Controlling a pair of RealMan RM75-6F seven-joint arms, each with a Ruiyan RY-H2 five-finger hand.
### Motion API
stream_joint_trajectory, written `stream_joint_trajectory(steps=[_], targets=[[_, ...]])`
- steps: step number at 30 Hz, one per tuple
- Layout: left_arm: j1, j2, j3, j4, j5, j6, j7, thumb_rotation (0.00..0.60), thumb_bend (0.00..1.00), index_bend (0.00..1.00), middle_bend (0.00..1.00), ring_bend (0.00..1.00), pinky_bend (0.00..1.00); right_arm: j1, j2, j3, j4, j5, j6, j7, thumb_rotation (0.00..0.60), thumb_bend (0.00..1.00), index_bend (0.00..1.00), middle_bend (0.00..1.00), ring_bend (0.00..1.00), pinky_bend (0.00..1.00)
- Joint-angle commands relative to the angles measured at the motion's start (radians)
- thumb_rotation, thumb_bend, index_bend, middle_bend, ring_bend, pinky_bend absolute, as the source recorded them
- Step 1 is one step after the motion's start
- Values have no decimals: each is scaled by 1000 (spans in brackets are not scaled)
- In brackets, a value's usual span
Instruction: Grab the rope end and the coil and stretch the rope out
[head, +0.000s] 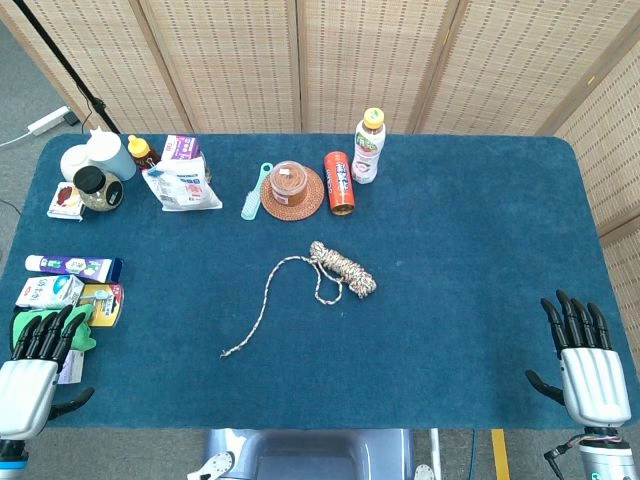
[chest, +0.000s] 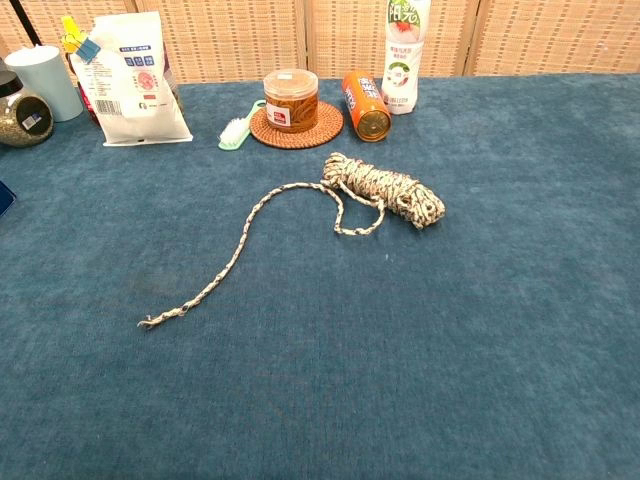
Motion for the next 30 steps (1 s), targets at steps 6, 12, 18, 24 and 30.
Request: stream_joint_trajectory(steps=[6,12,18,24,30], targets=[[-4,2,1,1,0,-9,-8,600,79,0,0,0,0,2,3,-7,-2,-5,-11,7,600,0,0,0,0,0],[-41,-21,-10,32,6,-58,-23,600,79,0,0,0,0,4,8,-11,-11,-15,-15,18,600,0,0,0,0,0],[-151,-165,-48,146,15,-189,-86,600,79,0,0,0,0,6,23,-4,-4,7,-25,60,600,0,0,0,0,0],[-243,-298,-96,175,-42,-313,-38,600,79,0,0,0,0,7,37,-5,-8,2,-26,97,600,0,0,0,0,0],[-318,-414,-150,199,-150,-411,50,600,78,0,0,0,0,9,46,-6,-8,4,-32,119,600,0,0,0,0,0]])
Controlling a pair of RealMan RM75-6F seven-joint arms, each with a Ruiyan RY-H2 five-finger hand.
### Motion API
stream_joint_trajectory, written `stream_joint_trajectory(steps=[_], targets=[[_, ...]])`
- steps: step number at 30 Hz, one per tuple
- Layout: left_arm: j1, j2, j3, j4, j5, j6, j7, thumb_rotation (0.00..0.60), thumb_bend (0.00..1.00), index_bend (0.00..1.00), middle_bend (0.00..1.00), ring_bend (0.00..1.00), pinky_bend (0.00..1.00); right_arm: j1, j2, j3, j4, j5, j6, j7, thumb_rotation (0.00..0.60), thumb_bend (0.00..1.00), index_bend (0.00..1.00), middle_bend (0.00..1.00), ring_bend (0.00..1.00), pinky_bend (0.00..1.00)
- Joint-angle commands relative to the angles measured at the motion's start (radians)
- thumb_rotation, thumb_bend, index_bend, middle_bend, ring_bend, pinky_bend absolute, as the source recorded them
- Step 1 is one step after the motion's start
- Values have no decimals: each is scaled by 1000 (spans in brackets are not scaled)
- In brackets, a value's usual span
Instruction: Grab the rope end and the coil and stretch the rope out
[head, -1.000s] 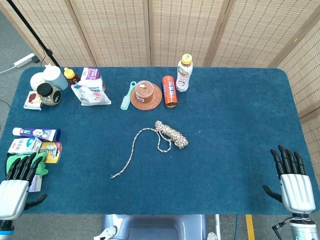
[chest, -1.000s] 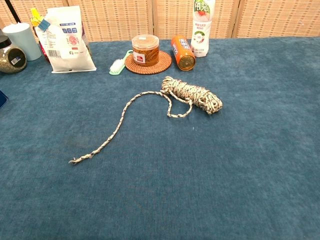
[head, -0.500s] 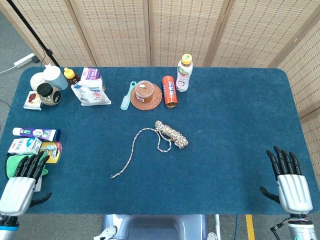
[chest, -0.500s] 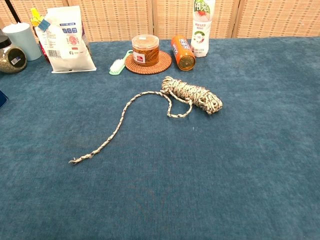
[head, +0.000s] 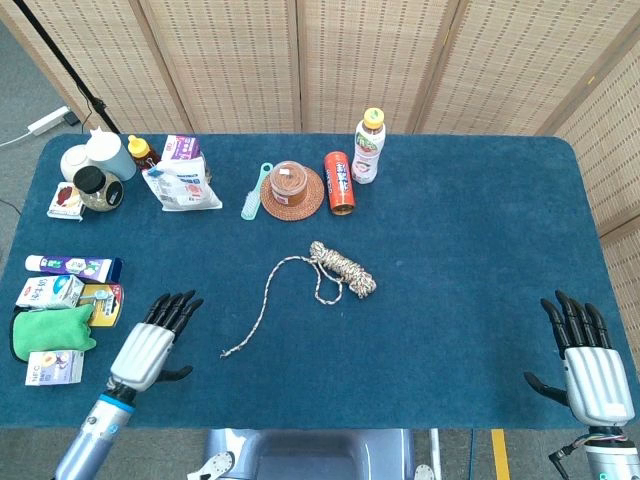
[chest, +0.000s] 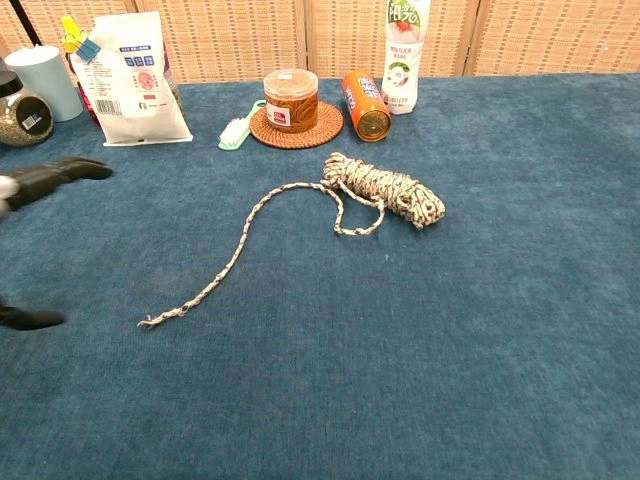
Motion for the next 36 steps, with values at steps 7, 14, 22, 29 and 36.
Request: stream_joint_trajectory(steps=[7,14,22,29,36], targets=[[-112,-156,-75,48,-158,-110,144,600,79,0,0,0,0,8,7,2,5,15,-19,23,600,0,0,0,0,0],[-151,-208,-89,75,-203,-126,173,600,79,0,0,0,0,11,8,1,7,19,-28,28,600,0,0,0,0,0],[-203,-258,-98,157,-247,-156,184,600,79,0,0,0,0,14,2,2,13,26,-33,13,600,0,0,0,0,0],[-227,-261,-116,217,-270,-150,165,600,78,0,0,0,0,17,-6,2,16,34,-43,3,600,0,0,0,0,0],[-277,-238,-184,342,-324,-169,140,600,79,0,0,0,0,22,-15,-2,17,36,-55,-12,600,0,0,0,0,0]])
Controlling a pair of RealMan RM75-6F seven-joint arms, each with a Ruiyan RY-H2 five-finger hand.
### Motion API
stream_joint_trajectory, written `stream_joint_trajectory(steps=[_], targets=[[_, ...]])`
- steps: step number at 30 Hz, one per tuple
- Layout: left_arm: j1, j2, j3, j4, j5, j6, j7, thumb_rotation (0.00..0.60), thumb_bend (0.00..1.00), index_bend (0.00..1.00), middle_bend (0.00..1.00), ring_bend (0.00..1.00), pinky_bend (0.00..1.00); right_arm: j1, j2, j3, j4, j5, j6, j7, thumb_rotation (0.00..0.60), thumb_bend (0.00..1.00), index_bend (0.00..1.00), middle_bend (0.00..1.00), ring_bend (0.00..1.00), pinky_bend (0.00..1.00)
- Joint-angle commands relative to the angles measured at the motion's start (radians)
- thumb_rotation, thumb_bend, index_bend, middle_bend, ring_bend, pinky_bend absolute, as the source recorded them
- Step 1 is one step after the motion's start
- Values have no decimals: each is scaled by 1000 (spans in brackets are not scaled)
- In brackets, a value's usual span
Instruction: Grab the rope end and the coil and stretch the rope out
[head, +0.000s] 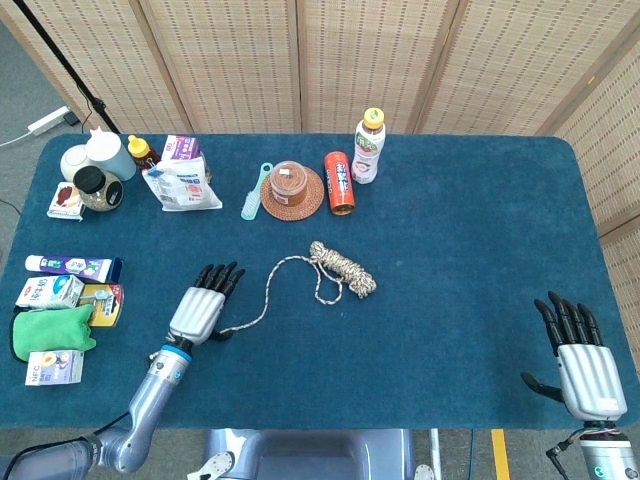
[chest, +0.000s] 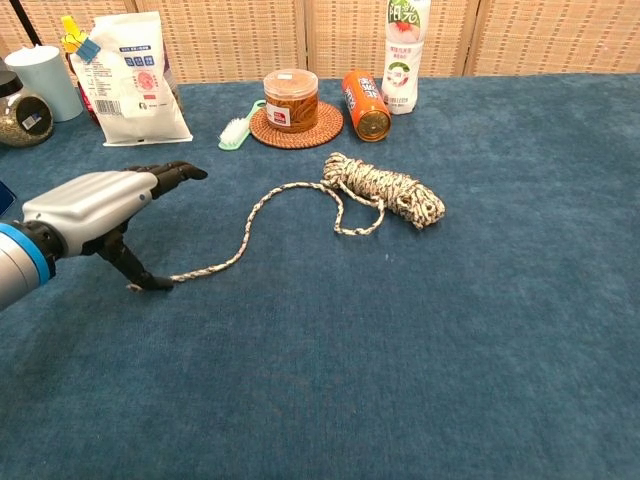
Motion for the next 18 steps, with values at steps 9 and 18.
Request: stream_joint_trajectory(steps=[9,18], targets=[[-52,119,-102,27,-56,8,-92,600,79,0,0,0,0,-1,1,1,-3,3,5,3,600,0,0,0,0,0],[-31,229,-11,-168,-115,-48,-29,600,78,0,0,0,0,1,4,-8,-10,-8,-2,11,600,0,0,0,0,0]])
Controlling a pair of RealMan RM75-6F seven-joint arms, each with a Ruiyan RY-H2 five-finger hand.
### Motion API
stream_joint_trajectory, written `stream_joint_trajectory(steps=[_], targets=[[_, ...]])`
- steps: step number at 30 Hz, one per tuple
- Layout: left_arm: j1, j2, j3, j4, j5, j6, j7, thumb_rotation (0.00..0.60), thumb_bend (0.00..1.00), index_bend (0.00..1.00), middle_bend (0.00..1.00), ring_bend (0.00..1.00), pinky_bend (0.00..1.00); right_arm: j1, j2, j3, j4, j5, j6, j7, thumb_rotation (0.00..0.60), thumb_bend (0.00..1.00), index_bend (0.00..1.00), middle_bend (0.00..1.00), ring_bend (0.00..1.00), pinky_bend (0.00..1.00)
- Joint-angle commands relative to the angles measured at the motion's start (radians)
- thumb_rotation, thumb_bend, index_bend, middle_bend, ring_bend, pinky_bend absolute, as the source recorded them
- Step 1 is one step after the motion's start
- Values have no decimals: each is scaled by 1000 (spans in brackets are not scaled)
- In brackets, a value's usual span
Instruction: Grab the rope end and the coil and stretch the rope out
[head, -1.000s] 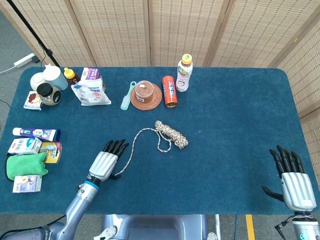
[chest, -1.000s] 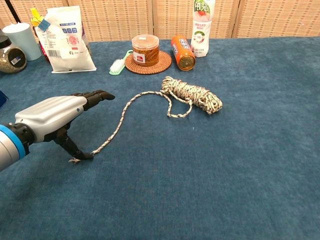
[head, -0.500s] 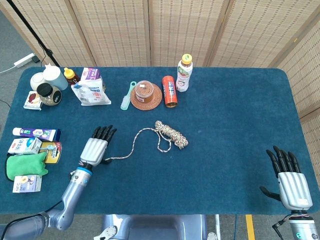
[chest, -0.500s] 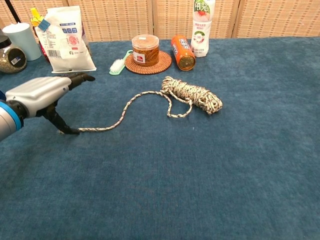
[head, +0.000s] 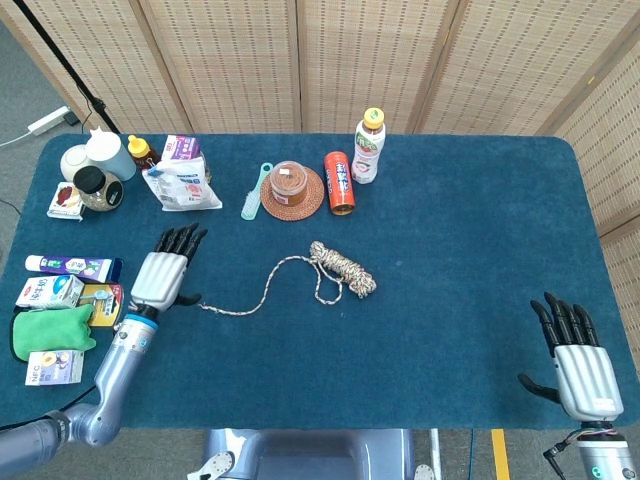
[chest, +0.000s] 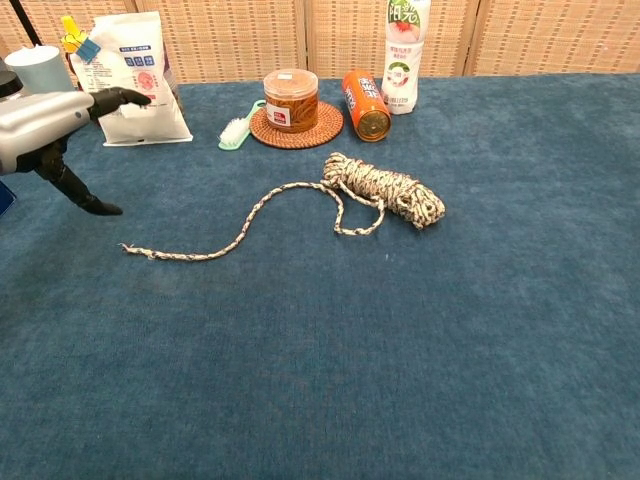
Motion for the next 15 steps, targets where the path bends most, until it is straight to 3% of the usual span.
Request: stream_joint_trajectory(steps=[1,6,9,15], targets=[[4,40,57,-77,-47,-46,45,600,78,13,0,0,0,-1,3,-1,-3,-2,3,6,600,0,0,0,0,0],[-8,11,63,-50,-82,-41,49,600,90,342,0,0,0,-4,9,0,-3,-3,9,18,600,0,0,0,0,0],[-19,-11,59,-33,-92,-27,61,600,101,412,0,0,0,-3,12,0,-4,-1,8,24,600,0,0,0,0,0],[-36,-33,57,-26,-115,-10,87,600,133,443,0,0,0,0,13,1,-3,3,0,30,600,0,0,0,0,0]])
